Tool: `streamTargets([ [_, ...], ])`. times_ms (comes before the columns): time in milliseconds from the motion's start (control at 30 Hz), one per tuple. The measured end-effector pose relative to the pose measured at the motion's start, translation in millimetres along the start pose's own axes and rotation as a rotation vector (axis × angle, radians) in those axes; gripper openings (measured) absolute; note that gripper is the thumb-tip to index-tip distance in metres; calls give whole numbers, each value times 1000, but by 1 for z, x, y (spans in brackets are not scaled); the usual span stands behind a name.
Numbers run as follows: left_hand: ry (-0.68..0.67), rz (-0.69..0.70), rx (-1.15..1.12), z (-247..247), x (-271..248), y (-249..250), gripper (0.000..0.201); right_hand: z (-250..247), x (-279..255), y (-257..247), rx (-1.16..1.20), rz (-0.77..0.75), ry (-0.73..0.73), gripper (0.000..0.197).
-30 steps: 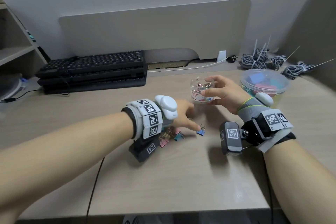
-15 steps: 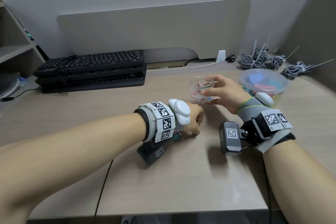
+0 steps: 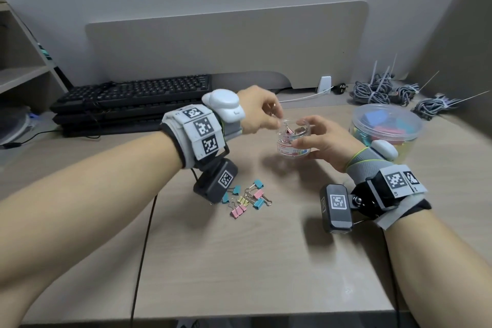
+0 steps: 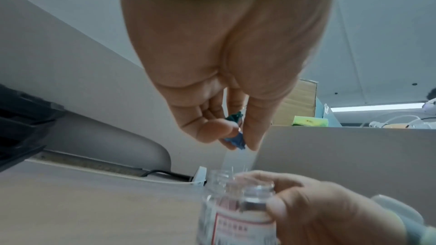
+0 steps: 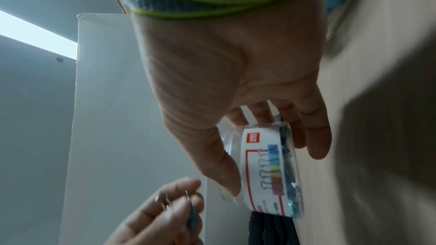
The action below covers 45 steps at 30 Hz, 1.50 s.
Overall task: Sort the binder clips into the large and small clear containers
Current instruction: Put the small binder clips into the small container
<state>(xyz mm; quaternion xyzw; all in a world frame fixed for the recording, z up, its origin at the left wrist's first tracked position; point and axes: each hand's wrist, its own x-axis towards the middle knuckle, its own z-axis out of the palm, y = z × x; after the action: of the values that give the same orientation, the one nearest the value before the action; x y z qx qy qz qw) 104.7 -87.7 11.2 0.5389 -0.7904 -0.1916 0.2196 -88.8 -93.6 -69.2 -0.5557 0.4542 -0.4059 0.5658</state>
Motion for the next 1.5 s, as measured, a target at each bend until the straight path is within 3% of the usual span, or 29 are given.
streamTargets([
  [100, 44, -8, -32, 1, 8, 5, 20, 7, -1, 2, -8, -3, -44, 53],
  [267, -47, -11, 10, 10, 5, 2, 33, 16, -5, 1, -22, -16, -83, 53],
  [433, 22, -34, -148, 2, -13, -15, 19, 21, -7, -1, -67, -14, -69, 58],
  [533, 63, -59, -100, -2, -29, -31, 11, 24, -7, -1, -61, -17, -61, 60],
  [633, -65, -131, -15, 5, -47, -41, 11, 25, -7, 0, -67, -17, -45, 64],
  [767, -273, -171, 202, 27, -71, -40, 43, 24, -5, 3, -83, -28, -49, 54],
  [900, -425, -110, 384, 49, -86, -39, 68, 24, -5, 4, -91, -30, -50, 50],
  [1167, -448, -45, 404, 57, -75, -30, 40, 24, -4, 5, -111, -33, -49, 52],
  [1500, -457, 9, 391, 56, -62, -27, 32, 22, -2, 7, -114, -23, -25, 55],
])
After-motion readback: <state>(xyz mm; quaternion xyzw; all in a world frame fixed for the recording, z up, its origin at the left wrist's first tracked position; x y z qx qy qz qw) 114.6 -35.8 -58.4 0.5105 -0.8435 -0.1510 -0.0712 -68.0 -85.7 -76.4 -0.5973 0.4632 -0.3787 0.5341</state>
